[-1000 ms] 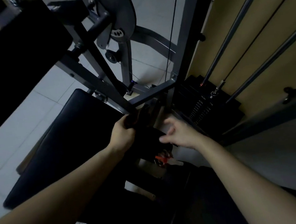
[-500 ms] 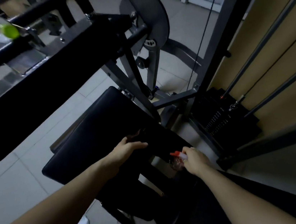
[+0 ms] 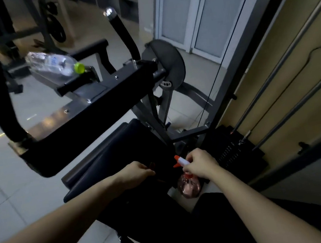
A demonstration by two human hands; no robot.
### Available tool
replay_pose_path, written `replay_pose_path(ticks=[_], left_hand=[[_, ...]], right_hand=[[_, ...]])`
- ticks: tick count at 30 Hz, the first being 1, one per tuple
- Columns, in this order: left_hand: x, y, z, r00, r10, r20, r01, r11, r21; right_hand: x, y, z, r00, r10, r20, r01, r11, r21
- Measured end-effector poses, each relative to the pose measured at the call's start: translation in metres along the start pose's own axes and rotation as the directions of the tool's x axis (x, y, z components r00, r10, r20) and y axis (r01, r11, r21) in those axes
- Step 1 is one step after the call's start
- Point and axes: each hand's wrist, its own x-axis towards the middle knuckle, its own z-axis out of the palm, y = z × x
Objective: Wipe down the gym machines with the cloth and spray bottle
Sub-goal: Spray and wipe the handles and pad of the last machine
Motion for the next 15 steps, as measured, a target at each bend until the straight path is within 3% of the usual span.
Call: replay_pose_path(ticks=[5, 9, 15], left_hand=[[-0.045, -0.004, -0.039, 0.981, 0.187, -0.045, -0.173, 0.959, 0.226], [-0.088, -0.003, -0.062, 0.94, 0.334, -0.065, -0.303, 0.909, 0.287], [-0.152, -0.007, -0.09, 0.892, 0.443, -0.087, -0.33, 0.772, 0.544]], right_hand=[[-0.059, -0.086, -0.023, 0.995, -0.077, -0.061, 0.084, 0.989, 0.121], [-0.11, -0.145, -0.039, 0.978, -0.138, -0.157, 0.169, 0.964, 0.204], [-0.149, -0.216, -0.041, 0.937, -0.183, -0.298, 0.27, 0.921, 0.282]])
